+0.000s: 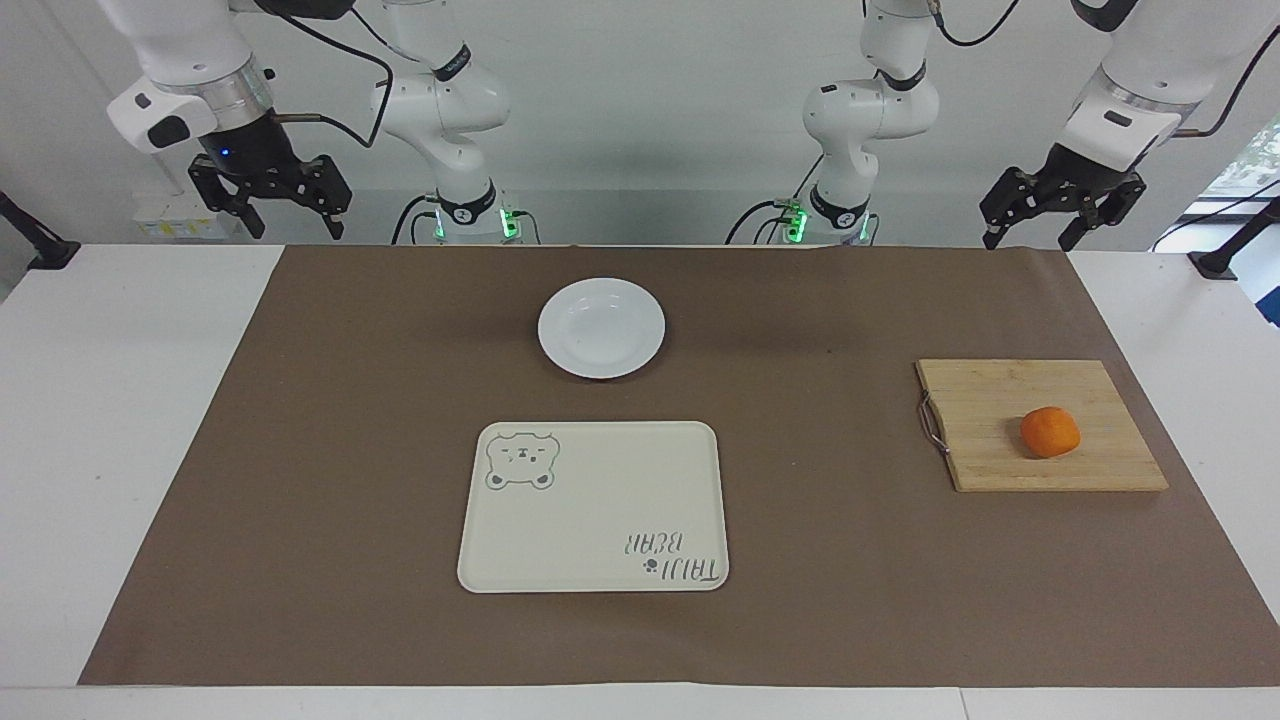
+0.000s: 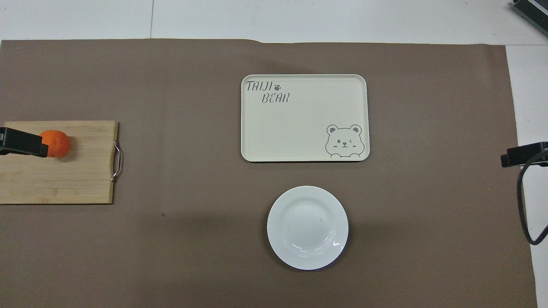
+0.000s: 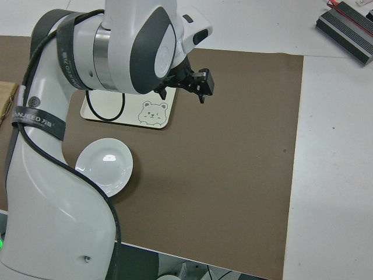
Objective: Place orange and plate with both arms
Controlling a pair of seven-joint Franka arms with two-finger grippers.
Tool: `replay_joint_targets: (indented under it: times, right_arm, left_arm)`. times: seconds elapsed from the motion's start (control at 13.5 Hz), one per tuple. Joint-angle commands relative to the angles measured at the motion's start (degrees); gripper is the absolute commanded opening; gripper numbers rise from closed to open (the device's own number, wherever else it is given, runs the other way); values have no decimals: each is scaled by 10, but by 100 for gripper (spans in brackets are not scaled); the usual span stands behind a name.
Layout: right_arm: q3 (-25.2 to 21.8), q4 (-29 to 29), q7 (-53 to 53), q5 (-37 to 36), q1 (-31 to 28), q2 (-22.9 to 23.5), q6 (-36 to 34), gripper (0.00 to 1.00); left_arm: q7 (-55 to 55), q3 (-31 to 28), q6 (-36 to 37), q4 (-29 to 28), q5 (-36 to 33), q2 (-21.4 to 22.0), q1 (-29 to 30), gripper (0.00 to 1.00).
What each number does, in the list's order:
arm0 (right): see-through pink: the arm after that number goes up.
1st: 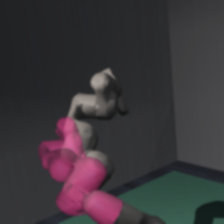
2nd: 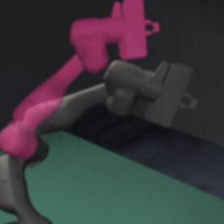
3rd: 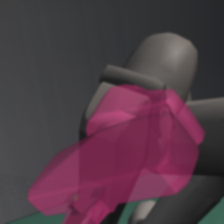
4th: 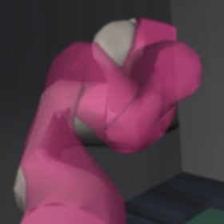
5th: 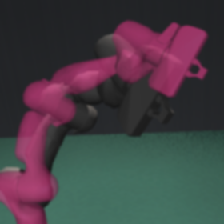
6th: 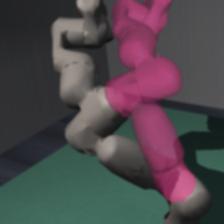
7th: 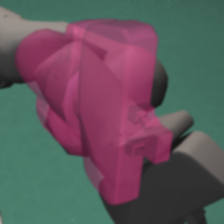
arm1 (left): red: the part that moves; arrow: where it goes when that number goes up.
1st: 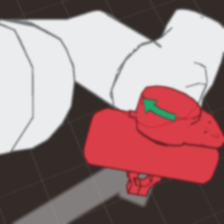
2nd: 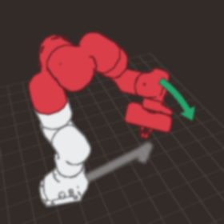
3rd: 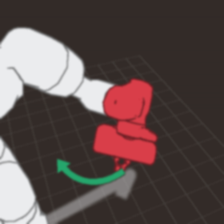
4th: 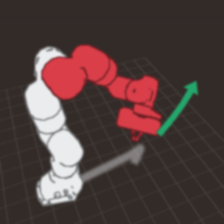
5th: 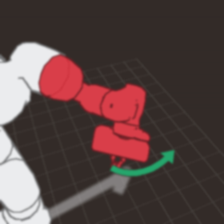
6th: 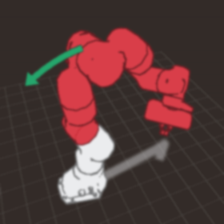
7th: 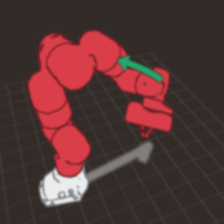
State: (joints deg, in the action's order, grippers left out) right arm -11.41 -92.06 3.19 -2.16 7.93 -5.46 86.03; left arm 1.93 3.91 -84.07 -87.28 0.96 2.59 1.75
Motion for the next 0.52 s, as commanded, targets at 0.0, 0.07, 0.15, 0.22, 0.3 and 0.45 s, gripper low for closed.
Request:
replay_joint_targets:
  times: [0.0, 0.07, 0.15, 0.22, 0.3, 0.45]
  right_arm:
    - [2, -8, -8, 1, -1, -9, 4, 100]
    - [2, -7, -8, 2, -1, -9, 4, 100]
    - [2, -8, -8, 2, -1, -9, 4, 100]
    - [2, -8, -8, 2, -1, -9, 4, 100]
    - [2, -7, -8, 1, -1, -9, 4, 100]
    - [2, -7, -8, 1, -1, -9, 4, 100]
  left_arm:
    - [4, -4, -13, -10, 2, 7, -4, 100]
    - [4, -4, -16, -11, 2, 7, -2, 100]
    - [5, -5, -19, -12, 2, 7, -1, 100]
    - [5, -5, -21, -12, 1, 7, 0, 100]
    - [4, -6, -25, -13, 1, 7, 0, 100]
    - [4, -5, -29, -15, 1, 6, 0, 100]
